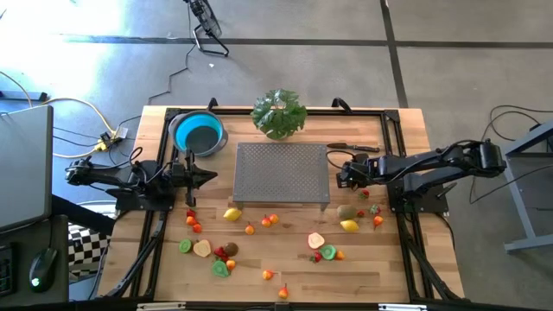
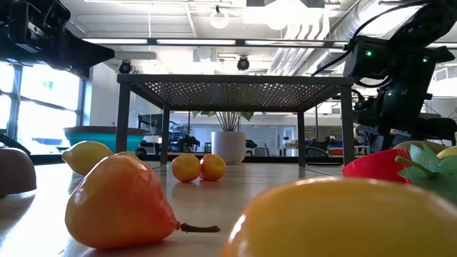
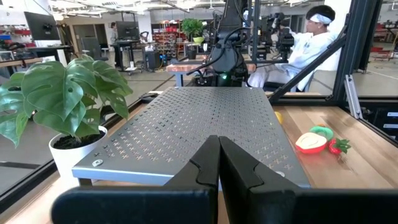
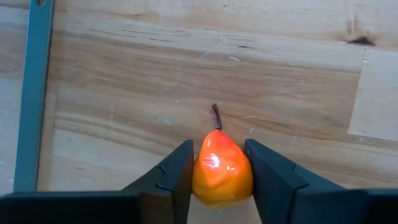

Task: Pick & Place Fruit
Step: Put the pear into the blue strainer bowl on the shelf

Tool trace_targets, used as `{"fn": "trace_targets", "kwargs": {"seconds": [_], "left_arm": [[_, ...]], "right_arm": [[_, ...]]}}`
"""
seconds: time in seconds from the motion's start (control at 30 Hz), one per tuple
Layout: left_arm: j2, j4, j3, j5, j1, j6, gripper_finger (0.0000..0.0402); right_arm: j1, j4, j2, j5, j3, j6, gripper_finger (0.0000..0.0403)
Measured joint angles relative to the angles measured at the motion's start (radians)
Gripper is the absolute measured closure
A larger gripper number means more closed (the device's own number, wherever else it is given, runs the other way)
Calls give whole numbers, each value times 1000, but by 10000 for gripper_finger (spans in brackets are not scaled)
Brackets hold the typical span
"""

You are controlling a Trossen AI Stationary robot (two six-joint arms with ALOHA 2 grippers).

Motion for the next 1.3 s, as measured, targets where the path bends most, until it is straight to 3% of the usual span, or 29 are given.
{"fn": "trace_targets", "kwargs": {"seconds": [0.27,0.53,1.3], "left_arm": [[0,0,0,0,0,0,401],[0,0,0,0,0,0,401],[0,0,0,0,0,0,401]], "right_arm": [[0,-1,-23,-9,-2,-18,280],[1,-5,-126,-13,-3,-32,283],[1,12,-475,160,0,-158,288]]}}
